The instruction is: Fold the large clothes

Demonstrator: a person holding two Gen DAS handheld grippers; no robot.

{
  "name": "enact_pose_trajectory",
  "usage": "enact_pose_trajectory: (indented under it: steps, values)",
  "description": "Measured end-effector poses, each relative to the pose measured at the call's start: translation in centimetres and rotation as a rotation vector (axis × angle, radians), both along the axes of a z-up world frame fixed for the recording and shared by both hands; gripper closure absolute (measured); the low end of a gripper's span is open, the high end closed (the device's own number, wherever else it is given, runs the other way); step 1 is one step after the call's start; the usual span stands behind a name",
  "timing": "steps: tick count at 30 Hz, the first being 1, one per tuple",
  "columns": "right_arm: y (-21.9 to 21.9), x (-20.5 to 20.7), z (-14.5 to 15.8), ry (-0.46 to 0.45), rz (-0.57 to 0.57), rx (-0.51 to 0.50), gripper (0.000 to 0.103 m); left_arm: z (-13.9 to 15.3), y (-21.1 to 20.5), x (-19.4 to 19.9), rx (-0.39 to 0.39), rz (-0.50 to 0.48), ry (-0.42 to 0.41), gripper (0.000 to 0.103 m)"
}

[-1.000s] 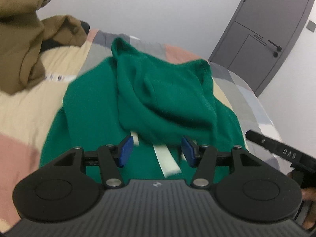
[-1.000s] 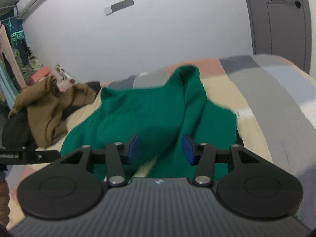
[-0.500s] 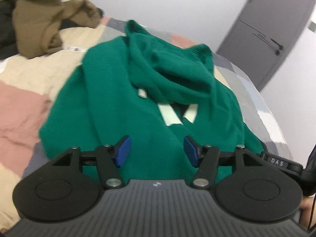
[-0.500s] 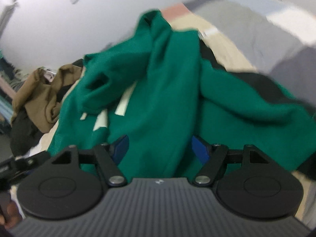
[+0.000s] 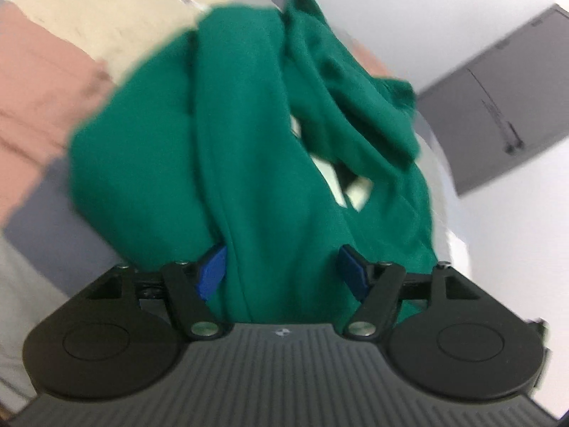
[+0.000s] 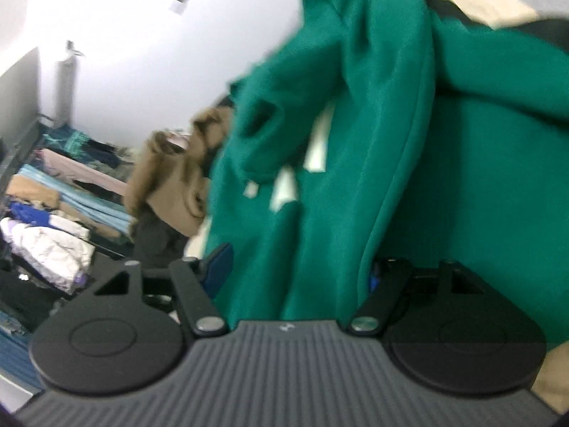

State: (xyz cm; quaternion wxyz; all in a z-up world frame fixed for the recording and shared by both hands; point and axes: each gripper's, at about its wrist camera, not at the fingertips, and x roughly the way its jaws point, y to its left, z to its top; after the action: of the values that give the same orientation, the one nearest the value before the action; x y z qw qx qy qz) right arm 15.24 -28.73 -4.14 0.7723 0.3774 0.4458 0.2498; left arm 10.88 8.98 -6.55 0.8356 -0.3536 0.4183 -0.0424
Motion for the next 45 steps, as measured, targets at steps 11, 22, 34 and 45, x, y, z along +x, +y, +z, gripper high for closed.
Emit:
enact_pose_trajectory:
  steps: [11,22,34,45]
  values:
    - [0.6,-0.2,0.7,-0.072,0.034,0.030,0.080,0.3,-2.5,-0.4,-0.041,-0.114,-0.068,0.029]
    - [1.3,-0.3,1.2,-0.090,0.037,-0.112,0.093,1.4,-2.3,-0.9,0.070,-0.066,-0.098,0.092]
    - [-8.7,5.5,12.1,-0.411,-0.189,-0.184,0.096,10.1,11.5,0.6,0.149,0.316,-0.263,0.094]
    - [-23.2,18.3,10.2,-0.311,-0.597,-0.422,0.096,6.6,24.6,6.6,0.341,0.638,-0.186,0.094]
